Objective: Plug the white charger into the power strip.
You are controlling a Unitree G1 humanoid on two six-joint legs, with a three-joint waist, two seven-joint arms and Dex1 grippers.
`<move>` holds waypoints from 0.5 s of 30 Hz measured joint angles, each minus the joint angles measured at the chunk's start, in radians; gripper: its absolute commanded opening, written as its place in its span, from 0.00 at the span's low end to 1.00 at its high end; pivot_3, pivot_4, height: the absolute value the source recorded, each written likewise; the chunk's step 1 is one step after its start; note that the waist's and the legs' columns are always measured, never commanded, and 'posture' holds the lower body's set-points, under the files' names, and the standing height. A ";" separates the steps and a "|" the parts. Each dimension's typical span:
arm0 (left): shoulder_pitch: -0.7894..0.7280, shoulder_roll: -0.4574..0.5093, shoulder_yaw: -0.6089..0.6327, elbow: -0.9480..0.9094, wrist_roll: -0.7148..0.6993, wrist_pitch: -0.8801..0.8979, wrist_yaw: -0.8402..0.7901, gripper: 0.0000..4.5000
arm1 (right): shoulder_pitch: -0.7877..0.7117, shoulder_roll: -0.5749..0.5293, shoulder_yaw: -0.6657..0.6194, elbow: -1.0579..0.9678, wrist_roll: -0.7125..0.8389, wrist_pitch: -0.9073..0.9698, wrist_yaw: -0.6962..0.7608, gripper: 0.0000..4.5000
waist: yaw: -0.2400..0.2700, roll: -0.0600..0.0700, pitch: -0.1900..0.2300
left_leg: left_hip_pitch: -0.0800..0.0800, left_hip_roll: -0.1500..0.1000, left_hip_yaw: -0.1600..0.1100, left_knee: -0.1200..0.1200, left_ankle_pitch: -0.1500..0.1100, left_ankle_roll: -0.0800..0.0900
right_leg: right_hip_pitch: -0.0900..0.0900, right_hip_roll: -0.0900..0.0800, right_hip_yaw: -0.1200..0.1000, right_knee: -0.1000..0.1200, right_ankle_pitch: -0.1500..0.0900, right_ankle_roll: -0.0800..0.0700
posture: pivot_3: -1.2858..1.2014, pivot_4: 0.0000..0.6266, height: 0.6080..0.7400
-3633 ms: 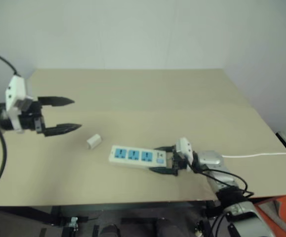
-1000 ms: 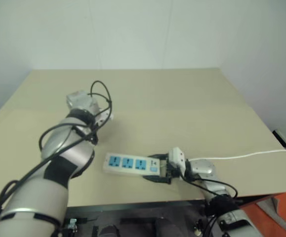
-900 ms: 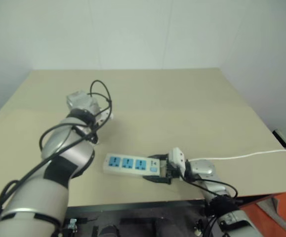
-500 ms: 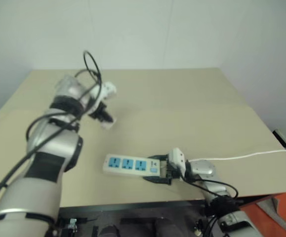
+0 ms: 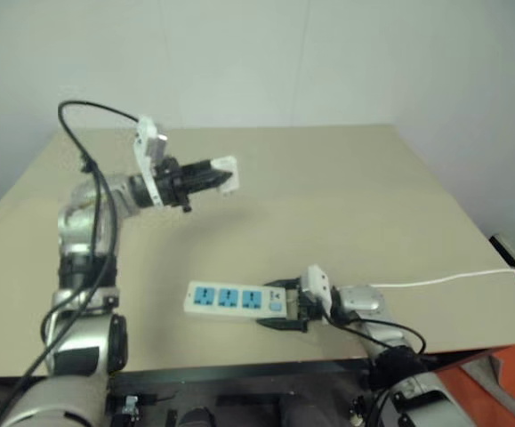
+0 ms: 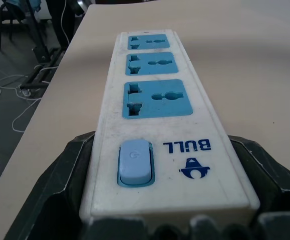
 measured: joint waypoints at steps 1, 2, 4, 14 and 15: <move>0.031 0.003 -0.003 -0.027 -0.026 -0.002 -0.026 0.22 | -0.001 0.002 0.001 0.003 -0.002 -0.004 0.000 0.76 | -0.002 0.000 0.000 | 0.001 0.000 0.000 0.000 0.000 0.000 | 0.001 0.000 0.000 0.000 -0.001 0.001 | 0.52 0.24 1.00; 0.060 0.010 -0.009 -0.049 -0.044 -0.007 -0.059 0.22 | -0.004 0.003 0.002 0.010 -0.003 -0.008 0.000 0.76 | -0.002 0.000 0.000 | 0.003 0.000 -0.001 0.000 0.000 0.000 | 0.003 0.001 0.000 0.000 -0.001 0.001 | 0.52 0.24 1.00; 0.104 0.039 -0.035 -0.077 -0.062 -0.039 -0.131 0.22 | -0.006 0.004 0.003 0.019 -0.003 -0.012 0.001 0.76 | -0.003 0.000 0.000 | 0.005 0.000 0.000 0.000 0.000 0.000 | 0.005 0.001 0.000 0.000 -0.001 0.002 | 0.52 0.24 1.00; 0.230 0.091 -0.192 -0.094 -0.066 -0.218 -0.353 0.22 | -0.015 0.003 0.007 0.031 -0.004 -0.015 0.006 0.76 | -0.003 0.000 0.000 | 0.006 0.000 0.000 0.000 0.000 0.000 | 0.006 0.001 0.000 -0.002 -0.001 0.001 | 0.52 0.24 1.00; 0.238 0.092 -0.204 -0.093 -0.066 -0.229 -0.356 0.22 | -0.015 0.003 0.007 0.031 -0.004 -0.015 0.006 0.76 | -0.003 0.000 0.000 | 0.006 0.000 0.000 0.000 0.000 0.000 | 0.006 0.001 0.000 -0.002 -0.001 0.001 | 0.52 0.24 1.00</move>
